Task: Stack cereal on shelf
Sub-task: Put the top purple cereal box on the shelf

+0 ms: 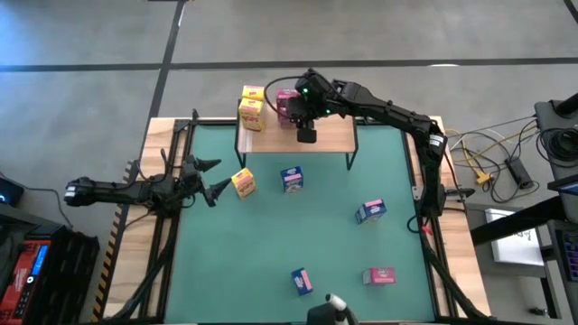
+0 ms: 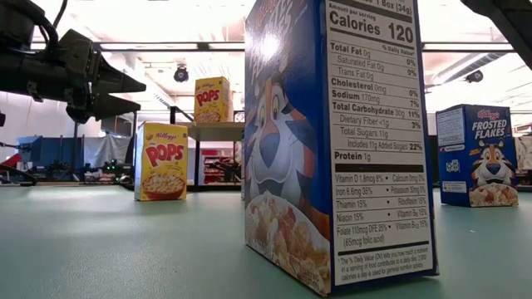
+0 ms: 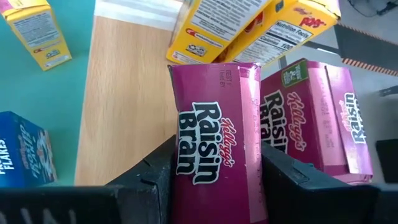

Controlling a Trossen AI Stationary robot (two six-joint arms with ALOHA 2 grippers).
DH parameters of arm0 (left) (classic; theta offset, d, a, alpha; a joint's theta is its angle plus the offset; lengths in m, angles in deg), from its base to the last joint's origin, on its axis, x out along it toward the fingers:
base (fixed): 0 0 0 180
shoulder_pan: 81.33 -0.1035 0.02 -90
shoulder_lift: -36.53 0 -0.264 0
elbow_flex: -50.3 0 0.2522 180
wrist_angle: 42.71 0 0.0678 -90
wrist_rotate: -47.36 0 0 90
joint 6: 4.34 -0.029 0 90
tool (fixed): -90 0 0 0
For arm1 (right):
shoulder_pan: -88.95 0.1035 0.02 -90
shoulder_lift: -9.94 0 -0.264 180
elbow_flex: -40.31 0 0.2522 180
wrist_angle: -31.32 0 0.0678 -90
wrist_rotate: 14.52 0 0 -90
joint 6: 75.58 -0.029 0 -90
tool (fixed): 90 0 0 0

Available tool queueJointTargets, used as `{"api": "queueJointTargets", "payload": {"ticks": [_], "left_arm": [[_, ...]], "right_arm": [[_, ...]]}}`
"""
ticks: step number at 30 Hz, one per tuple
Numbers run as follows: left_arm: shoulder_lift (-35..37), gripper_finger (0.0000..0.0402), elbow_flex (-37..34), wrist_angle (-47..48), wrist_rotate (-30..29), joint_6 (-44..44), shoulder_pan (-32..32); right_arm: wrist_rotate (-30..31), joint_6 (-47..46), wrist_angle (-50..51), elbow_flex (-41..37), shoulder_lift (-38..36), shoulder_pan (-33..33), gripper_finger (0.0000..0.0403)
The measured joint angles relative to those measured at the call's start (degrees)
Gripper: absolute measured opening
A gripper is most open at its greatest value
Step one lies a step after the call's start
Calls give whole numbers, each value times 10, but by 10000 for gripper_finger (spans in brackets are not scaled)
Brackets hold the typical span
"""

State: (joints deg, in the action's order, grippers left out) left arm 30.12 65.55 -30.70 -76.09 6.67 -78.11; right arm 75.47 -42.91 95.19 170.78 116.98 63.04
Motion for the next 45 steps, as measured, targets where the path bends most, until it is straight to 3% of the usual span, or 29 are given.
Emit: {"api": "queueJointTargets", "payload": {"ticks": [39, 45], "left_arm": [[0, 387, 0, 0, 0, 0, 0], [0, 387, 0, 0, 0, 0, 0]], "right_arm": [[-35, 0, -51, -26, 0, -1, 153], [-35, -12, -50, -26, 0, -1, 178]]}}
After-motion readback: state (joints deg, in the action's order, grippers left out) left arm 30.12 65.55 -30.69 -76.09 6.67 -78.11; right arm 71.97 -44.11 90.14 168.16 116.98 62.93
